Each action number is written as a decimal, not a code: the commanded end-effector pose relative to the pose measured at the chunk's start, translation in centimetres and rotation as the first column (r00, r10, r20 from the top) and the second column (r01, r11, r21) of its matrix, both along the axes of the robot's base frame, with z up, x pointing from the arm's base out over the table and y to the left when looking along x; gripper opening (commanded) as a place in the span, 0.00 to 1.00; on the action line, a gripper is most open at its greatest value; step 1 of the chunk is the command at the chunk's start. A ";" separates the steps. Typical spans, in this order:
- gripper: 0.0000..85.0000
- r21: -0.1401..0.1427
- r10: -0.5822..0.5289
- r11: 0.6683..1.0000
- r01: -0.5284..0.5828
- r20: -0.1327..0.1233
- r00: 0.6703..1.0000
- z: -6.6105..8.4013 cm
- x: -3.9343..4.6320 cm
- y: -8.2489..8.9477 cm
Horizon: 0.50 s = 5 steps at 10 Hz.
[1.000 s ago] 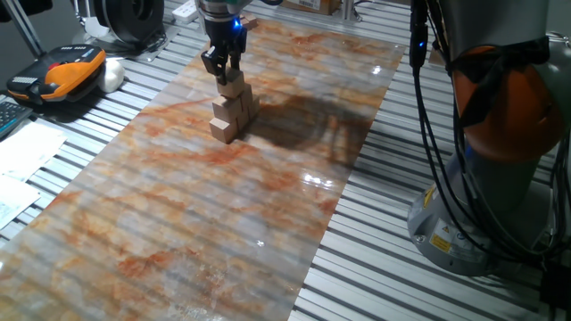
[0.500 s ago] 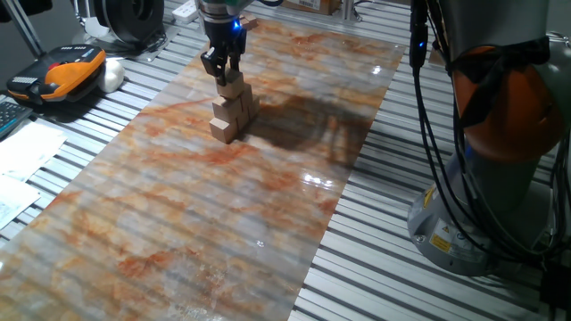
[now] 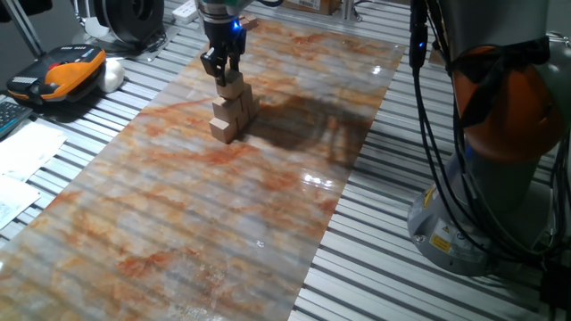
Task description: Stack the blocks into a pyramid shape
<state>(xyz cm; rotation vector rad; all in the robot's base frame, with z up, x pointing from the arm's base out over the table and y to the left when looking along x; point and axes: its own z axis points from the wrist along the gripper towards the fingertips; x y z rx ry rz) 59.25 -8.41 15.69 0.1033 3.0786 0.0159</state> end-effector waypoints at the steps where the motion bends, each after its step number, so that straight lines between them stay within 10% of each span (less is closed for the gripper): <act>1: 0.00 0.000 0.001 1.000 -0.001 0.000 1.000 0.0 0.00 0.0; 5: 0.00 -0.003 -0.007 1.000 0.007 0.006 1.000 0.0 -0.02 0.0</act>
